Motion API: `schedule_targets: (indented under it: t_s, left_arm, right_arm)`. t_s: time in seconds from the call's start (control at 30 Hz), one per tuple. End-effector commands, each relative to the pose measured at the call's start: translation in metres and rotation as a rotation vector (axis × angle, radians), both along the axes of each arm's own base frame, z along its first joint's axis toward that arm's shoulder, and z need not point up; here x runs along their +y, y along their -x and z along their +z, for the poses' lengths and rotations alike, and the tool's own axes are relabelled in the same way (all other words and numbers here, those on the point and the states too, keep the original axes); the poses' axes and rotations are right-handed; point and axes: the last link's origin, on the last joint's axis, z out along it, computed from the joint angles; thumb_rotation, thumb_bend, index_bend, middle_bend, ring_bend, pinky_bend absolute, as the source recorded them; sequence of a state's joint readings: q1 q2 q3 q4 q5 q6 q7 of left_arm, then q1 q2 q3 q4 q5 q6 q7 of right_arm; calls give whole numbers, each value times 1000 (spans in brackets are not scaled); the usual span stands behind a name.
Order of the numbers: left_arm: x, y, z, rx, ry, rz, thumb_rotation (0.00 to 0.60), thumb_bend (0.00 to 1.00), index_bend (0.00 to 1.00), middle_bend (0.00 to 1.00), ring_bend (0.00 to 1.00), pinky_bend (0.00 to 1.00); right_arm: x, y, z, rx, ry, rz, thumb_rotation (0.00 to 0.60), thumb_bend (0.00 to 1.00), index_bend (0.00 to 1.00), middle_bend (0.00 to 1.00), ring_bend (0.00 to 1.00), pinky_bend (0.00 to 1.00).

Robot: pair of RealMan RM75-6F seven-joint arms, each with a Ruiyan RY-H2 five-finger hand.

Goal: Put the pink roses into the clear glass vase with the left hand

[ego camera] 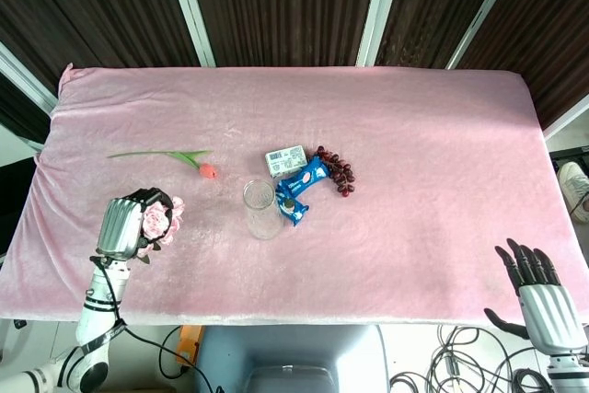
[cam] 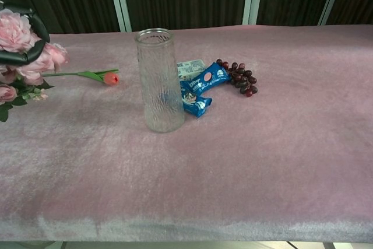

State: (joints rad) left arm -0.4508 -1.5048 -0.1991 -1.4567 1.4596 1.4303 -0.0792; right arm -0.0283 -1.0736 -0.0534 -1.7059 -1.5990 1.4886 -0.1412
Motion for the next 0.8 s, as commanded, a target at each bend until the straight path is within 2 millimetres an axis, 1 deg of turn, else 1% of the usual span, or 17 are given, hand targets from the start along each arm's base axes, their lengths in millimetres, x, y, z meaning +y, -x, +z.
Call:
schedule_targets:
  t_s: [0.03, 0.1, 0.17, 0.27, 0.3, 0.4, 0.5, 0.63, 0.67, 0.8]
  left_arm:
    - [-23, -51, 66, -457, 140, -35, 600, 619, 729, 776, 626, 734]
    - [-26, -70, 85, -583, 187, -44, 600, 629, 730, 781, 626, 734]
    - [-28, -87, 101, -645, 185, -59, 600, 636, 736, 790, 626, 734]
    - [-27, -110, 119, -707, 134, -89, 600, 647, 749, 815, 636, 733]
    - [-26, -118, 122, -728, 130, -95, 600, 648, 752, 822, 640, 732]
    - [-22, -142, 127, -807, 153, -104, 600, 651, 755, 828, 643, 732]
    - [-13, -162, 129, -833, 153, -107, 600, 651, 755, 828, 644, 732]
    - [1, -188, 122, -877, 151, -102, 600, 651, 756, 830, 644, 732]
    - [3, -192, 121, -887, 151, -101, 600, 651, 756, 831, 644, 732]
    - [17, -220, 116, -927, 136, -89, 600, 645, 758, 835, 644, 731]
  right_arm:
    - [1, -1, 0, -1, -4, 7, 600, 300, 0, 0, 0, 0]
    - [3, -2, 0, -4, -5, 13, 600, 300, 0, 0, 0, 0]
    - [4, -2, 1, -7, -5, 16, 600, 300, 0, 0, 0, 0]
    - [5, -2, 2, -11, -5, 21, 600, 300, 0, 0, 0, 0]
    - [6, -2, 2, -13, -6, 22, 600, 300, 0, 0, 0, 0]
    - [6, -2, 2, -15, -12, 24, 600, 300, 0, 0, 0, 0]
    - [6, -2, 2, -16, -18, 24, 600, 300, 0, 0, 0, 0]
    - [6, -1, 2, -19, -25, 21, 600, 300, 0, 0, 0, 0]
    - [6, -1, 2, -18, -26, 22, 600, 300, 0, 0, 0, 0]
    - [8, -2, 2, -19, -35, 30, 600, 300, 0, 0, 0, 0]
